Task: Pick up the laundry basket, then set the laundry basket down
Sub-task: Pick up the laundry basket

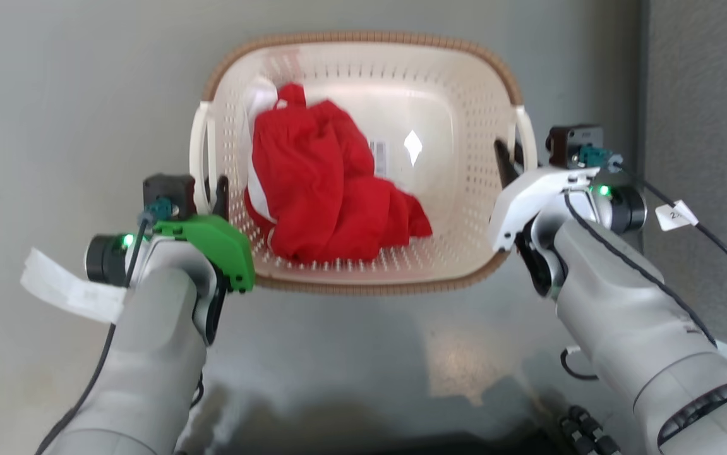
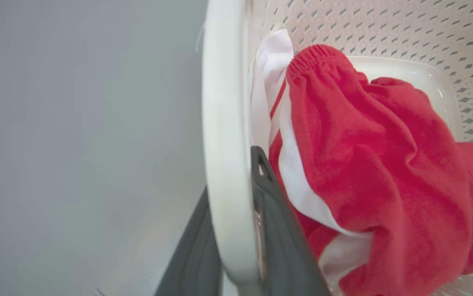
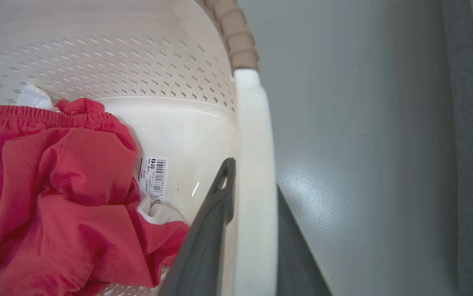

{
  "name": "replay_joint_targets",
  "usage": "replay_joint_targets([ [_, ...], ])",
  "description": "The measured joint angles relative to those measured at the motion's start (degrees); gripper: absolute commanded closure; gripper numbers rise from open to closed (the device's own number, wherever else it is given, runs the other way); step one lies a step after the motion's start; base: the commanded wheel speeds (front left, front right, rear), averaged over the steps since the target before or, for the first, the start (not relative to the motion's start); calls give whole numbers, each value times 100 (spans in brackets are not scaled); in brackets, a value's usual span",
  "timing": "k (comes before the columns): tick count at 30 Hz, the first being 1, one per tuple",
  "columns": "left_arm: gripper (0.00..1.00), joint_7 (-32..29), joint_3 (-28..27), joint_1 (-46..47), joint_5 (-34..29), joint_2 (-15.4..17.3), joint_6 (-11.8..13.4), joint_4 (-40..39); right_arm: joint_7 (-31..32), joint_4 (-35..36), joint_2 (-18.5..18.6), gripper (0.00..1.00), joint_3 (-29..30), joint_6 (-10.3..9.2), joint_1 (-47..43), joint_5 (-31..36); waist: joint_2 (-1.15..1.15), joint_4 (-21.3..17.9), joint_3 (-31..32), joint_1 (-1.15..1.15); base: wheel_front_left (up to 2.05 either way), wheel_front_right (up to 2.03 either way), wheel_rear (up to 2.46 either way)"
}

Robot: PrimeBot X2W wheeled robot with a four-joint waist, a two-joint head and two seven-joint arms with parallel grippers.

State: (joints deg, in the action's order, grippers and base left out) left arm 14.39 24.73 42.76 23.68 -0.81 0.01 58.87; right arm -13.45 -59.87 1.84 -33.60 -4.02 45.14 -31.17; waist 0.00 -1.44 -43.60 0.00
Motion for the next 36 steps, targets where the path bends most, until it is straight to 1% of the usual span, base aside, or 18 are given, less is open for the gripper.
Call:
replay_joint_targets([
  [5, 100, -8, 81, -207, 136, -18, -52, 194, 267, -142, -12, 100, -186, 152, -165, -165, 0, -8, 392, 0, 0, 0, 0],
  [9, 100, -144, 145, -362, 346, -16, -100, 370, 533, -267, -25, 100, -334, 249, -342, -299, 0, -11, 714, 0, 0, 0, 0],
  [15, 100, -326, 258, -667, 513, -27, -196, 524, 806, -385, -45, 100, -471, 291, -592, -455, 0, -8, 1201, 0, 0, 0, 0],
  [19, 100, -445, 326, -881, 738, -31, -254, 580, 1002, -413, -57, 100, -569, 300, -800, -590, 0, 0, 1527, 0, 0, 0, 0],
  [22, 100, -560, 379, -1050, 797, -33, -305, 664, 1191, -436, -63, 100, -646, 348, -986, -731, 0, 7, 1772, 0, 0, 0, 0],
  [28, 100, -739, 519, -1354, 975, -37, -336, 743, 1573, -455, -81, 100, -828, 348, -1340, -895, 0, 14, 2265, 0, 0, 0, 0],
  [36, 100, -890, 673, -1755, 1147, -34, -360, 773, 1860, -430, -80, 100, -1059, 344, -1719, -1107, 0, 4, 2923, 0, 0, 0, 0],
])
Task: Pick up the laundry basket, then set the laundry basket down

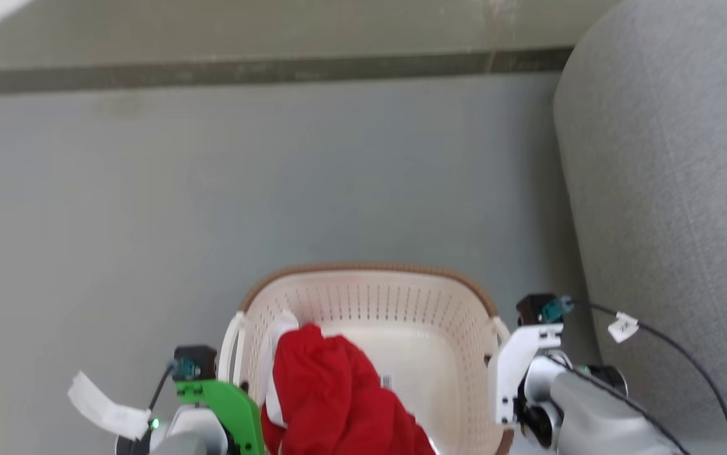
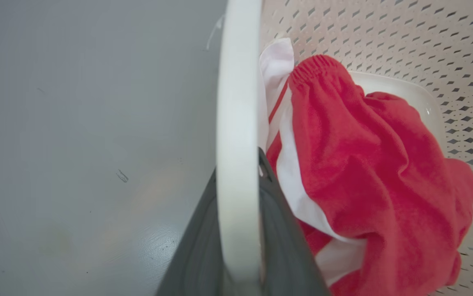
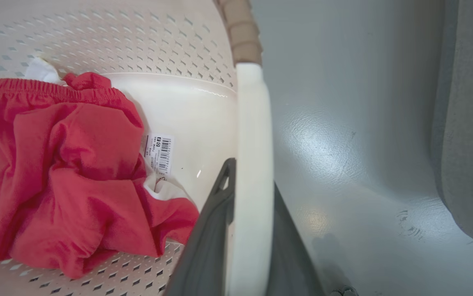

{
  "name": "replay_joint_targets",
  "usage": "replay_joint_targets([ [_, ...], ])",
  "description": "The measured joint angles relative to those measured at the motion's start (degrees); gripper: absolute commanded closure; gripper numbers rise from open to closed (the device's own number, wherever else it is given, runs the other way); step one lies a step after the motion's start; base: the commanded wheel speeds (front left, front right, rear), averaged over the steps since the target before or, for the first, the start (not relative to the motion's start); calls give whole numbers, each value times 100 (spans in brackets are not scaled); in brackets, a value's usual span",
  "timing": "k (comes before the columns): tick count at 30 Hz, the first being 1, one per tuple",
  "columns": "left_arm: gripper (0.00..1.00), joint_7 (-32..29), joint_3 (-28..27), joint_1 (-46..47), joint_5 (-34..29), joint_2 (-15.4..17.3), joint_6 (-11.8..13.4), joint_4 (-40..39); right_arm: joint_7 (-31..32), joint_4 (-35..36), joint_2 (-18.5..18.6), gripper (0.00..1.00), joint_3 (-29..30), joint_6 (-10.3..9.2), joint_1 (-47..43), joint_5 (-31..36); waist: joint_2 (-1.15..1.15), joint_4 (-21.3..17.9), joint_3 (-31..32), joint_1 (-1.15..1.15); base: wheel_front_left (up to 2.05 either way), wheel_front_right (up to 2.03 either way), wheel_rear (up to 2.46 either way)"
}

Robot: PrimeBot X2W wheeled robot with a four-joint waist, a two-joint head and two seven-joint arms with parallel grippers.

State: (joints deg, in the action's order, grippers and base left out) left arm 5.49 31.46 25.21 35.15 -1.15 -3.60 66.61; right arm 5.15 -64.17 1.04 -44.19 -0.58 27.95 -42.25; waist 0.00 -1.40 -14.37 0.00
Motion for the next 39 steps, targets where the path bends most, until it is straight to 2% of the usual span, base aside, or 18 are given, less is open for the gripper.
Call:
replay_joint_targets([
  [15, 100, -100, 186, -321, 285, 19, 62, -47, 105, 160, 30, 100, -283, -154, -317, -199, 0, -21, 1015, 0, 0, 0, 0],
  [39, 100, -125, 432, -432, 515, 38, 263, -169, 109, 164, 57, 100, -567, -254, -318, -423, 0, -17, 1086, 0, 0, 0, 0],
])
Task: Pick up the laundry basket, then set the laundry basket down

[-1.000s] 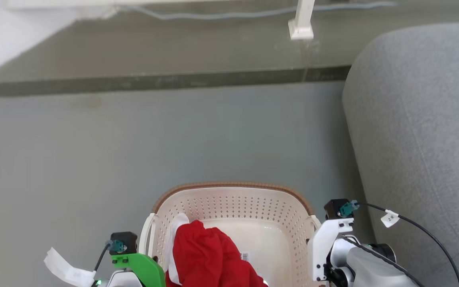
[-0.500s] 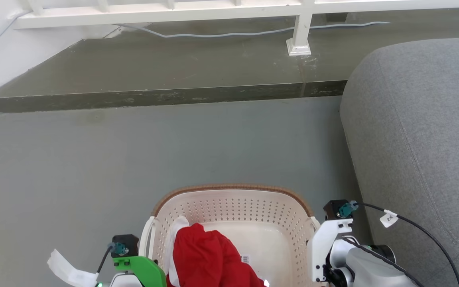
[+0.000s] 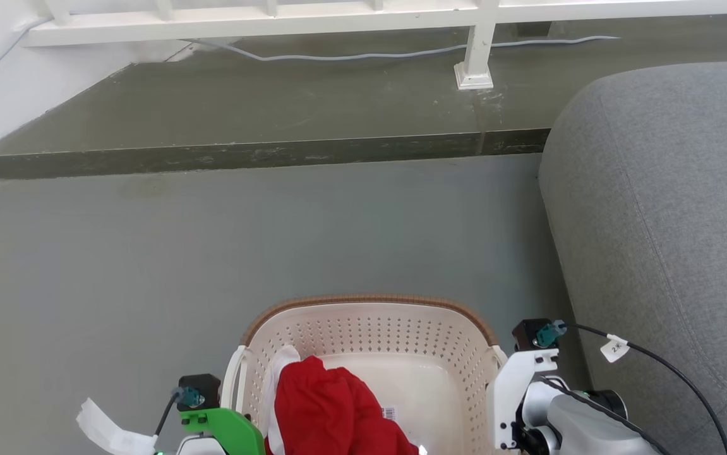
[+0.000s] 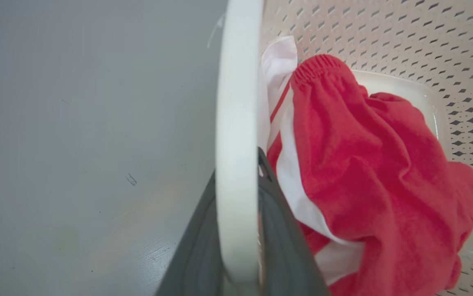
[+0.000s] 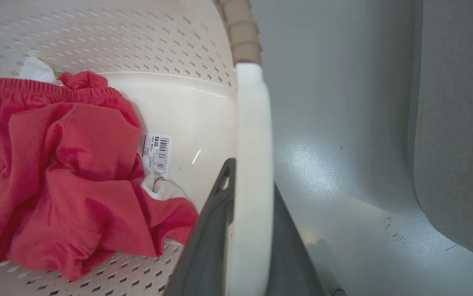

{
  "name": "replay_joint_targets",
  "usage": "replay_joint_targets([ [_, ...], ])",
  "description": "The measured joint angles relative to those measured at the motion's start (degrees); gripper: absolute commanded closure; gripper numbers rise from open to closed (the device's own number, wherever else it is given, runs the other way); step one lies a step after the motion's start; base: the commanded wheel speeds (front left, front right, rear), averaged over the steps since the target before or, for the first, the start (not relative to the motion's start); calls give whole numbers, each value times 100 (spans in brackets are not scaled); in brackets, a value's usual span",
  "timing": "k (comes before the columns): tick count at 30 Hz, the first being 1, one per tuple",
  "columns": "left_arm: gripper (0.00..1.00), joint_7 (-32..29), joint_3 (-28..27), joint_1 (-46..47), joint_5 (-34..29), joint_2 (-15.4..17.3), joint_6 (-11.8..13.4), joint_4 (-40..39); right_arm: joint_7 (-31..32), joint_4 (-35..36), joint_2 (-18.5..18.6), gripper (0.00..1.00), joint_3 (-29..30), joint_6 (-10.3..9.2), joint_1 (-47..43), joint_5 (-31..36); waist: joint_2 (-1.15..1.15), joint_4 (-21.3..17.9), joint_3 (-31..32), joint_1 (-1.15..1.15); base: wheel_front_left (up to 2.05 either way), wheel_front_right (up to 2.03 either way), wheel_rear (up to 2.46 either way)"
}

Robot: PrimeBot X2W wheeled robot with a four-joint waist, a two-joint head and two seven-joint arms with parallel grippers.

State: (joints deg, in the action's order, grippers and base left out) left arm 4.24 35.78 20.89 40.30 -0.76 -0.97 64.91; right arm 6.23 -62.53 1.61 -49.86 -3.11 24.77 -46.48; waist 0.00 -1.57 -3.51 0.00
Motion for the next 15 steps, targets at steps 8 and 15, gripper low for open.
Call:
replay_joint_targets([
  [8, 100, 2, 79, -5, 84, 10, 57, -19, -42, -3, 3, 100, -79, -12, 0, -59, 0, -3, -13, 0, 0, 0, 0],
  [15, 100, 14, 93, 0, 113, 11, 126, -48, -65, 5, 5, 100, -124, -55, 44, -185, 0, -32, -172, 0, 0, 0, 0],
])
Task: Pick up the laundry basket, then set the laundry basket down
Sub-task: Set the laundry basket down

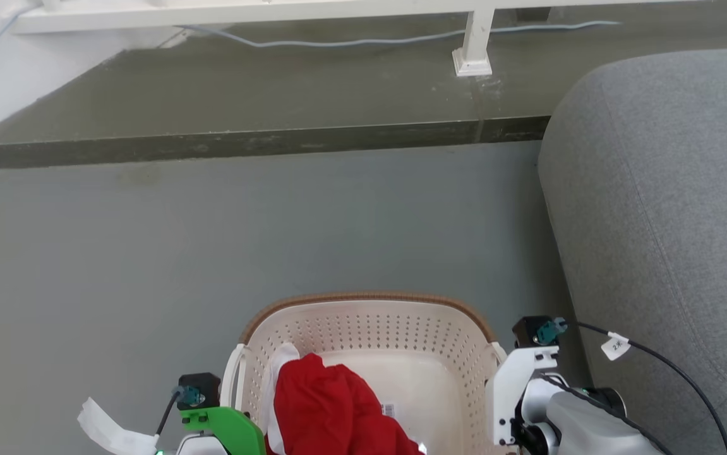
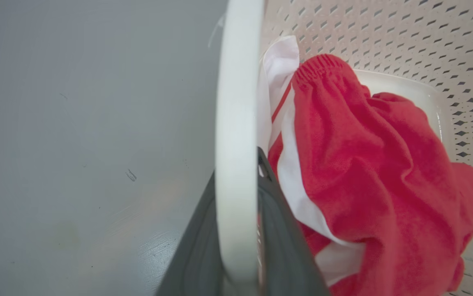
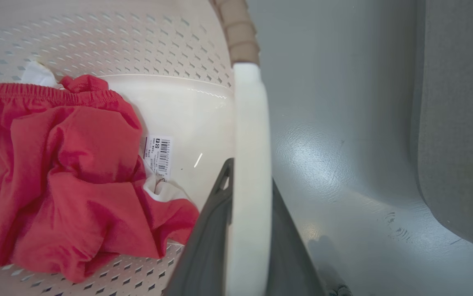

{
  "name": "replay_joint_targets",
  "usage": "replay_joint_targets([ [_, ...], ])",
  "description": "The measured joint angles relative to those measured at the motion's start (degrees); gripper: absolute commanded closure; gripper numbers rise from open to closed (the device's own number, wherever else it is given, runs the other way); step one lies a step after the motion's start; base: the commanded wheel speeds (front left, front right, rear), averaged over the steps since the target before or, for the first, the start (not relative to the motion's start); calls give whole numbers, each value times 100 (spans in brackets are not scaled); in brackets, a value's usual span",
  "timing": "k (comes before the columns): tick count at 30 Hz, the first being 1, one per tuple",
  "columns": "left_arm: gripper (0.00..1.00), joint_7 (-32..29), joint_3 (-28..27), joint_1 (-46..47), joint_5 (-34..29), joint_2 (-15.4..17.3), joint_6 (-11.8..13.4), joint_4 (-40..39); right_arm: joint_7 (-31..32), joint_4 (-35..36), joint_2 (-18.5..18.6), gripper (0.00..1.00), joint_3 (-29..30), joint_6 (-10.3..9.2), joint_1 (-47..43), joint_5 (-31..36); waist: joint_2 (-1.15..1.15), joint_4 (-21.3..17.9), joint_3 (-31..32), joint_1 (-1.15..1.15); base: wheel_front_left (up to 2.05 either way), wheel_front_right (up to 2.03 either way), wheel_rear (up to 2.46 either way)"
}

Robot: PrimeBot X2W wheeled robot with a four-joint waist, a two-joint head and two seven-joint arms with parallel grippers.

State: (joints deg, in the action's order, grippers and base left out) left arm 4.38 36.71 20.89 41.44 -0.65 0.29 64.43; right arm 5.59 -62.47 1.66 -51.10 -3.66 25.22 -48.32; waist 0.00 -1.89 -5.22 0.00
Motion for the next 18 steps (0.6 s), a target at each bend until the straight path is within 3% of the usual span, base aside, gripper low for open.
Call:
replay_joint_targets([
  [18, 100, 301, -143, 872, 4, 34, 178, -63, -203, 151, 58, 100, -30, -108, 1079, -15, 0, -48, -996, 0, 0, 0, 0],
])
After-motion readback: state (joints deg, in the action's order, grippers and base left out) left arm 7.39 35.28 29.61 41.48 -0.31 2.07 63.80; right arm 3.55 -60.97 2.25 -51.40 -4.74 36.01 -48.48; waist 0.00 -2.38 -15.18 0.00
